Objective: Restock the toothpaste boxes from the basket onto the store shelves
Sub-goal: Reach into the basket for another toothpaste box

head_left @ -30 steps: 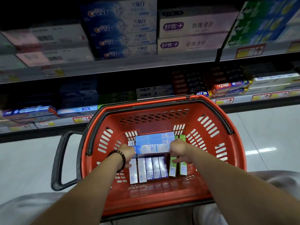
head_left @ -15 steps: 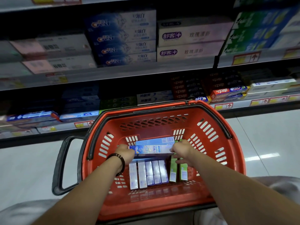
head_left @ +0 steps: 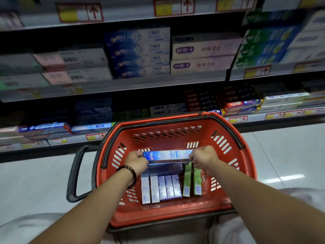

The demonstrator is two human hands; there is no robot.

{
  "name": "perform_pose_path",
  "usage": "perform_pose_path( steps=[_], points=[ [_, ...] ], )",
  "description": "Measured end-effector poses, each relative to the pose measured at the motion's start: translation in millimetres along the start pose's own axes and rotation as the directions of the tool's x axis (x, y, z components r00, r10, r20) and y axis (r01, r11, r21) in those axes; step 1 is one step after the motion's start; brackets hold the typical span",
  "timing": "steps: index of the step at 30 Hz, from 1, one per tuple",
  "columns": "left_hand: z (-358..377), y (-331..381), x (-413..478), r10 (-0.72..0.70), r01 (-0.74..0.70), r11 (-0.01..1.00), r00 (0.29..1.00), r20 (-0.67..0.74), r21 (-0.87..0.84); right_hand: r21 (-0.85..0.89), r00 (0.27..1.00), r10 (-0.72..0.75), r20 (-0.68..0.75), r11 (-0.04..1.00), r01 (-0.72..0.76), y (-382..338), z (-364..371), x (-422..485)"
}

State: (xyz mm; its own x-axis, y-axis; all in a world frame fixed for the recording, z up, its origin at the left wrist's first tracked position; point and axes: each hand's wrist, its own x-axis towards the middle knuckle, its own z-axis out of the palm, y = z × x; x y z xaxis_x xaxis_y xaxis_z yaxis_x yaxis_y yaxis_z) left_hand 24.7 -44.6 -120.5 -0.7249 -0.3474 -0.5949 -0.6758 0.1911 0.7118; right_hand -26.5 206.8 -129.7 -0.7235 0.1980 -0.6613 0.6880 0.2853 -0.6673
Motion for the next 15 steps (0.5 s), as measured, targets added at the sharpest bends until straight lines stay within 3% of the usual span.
perform_pose_path(
  steps=[5,15],
  points=[
    [0,4,-17,0.043,-0.050,0.991,0.997,-0.058,-0.122,-0.084,0.999,-0.046,-0.027,0.995,0.044,-18,-11,-7],
    [-14,24,-37,0.081,-0.093,0.966,0.995,-0.058,-0.243,-0.033,0.992,-0.108,-0.068,0.994,0.106,-39,-39,-25]
  ],
)
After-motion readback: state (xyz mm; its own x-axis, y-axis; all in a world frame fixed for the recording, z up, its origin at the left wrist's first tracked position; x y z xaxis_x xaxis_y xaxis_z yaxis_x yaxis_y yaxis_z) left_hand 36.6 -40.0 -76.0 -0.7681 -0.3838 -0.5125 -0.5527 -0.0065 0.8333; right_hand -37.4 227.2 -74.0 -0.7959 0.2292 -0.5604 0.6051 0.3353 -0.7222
